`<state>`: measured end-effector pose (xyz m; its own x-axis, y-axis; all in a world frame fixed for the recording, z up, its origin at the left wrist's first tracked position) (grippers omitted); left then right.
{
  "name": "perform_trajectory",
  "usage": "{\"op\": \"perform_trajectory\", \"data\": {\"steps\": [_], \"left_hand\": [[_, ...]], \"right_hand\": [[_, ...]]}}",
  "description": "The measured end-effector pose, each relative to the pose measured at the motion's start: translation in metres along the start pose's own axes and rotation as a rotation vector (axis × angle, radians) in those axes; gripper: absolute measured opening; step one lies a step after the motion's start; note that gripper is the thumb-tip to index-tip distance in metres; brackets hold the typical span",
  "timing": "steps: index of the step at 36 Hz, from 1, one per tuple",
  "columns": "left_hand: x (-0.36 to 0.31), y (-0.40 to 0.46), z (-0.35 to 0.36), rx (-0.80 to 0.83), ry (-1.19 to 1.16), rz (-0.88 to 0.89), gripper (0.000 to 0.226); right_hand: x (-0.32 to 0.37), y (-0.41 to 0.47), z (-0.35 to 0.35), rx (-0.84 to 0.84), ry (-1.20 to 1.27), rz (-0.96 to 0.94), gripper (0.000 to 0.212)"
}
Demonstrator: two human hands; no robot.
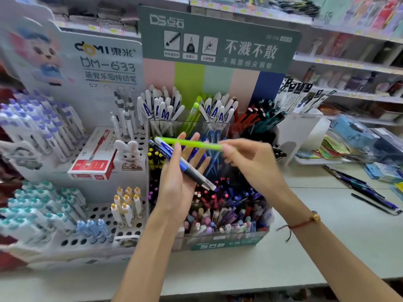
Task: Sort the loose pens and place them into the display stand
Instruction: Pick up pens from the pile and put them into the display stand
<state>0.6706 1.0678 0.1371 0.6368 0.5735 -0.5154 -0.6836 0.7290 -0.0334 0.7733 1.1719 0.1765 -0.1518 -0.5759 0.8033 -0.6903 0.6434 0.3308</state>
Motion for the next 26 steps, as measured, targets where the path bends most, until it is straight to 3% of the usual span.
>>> {"op": "perform_trajectory", "data": {"steps": [5,8,12,16,21,26], "left_hand": [[-0.015,-0.001,-0.017,-0.071,0.196,-0.104,0.022],[-0.018,-0.002,-0.022,-0.084,0.208,-0.149,0.015],[-0.024,-0.009,-0.024,-0.039,0.126,-0.164,0.012],[-0.029,-0.013,-0.027,-0.011,0.121,-0.165,0.010],[-0.029,-0.015,-0.033,-0.095,0.121,-0.196,0.014],[-0.034,-0.019,-0.040,-0.169,0.296,-0.179,0.018]], "right_hand": [[0.021,0.023,-0.015,-0.309,-0.364,-0.203,0.013],[0.036,0.046,-0.014,-0.312,-0.632,-0.300,0.017],[0.057,0.072,-0.005,-0.271,-0.809,-0.412,0.019],[0.067,0.105,0.014,-0.186,-0.749,-0.389,0.022],[0.069,0.126,0.020,-0.289,-0.377,-0.269,0.025],[0.069,0.122,0.012,-0.228,-0.614,-0.443,0.030]]}}
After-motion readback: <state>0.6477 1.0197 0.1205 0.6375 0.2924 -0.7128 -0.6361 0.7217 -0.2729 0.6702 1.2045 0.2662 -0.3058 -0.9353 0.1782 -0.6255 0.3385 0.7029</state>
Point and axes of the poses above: each hand's wrist, its own y-axis towards the middle knuckle, its own z-axis out of the palm, x = y × z, the point moved 2 cm from there along y, towards the middle knuckle, and after that the axes turned 5 degrees about -y, right-handed, at the moved point
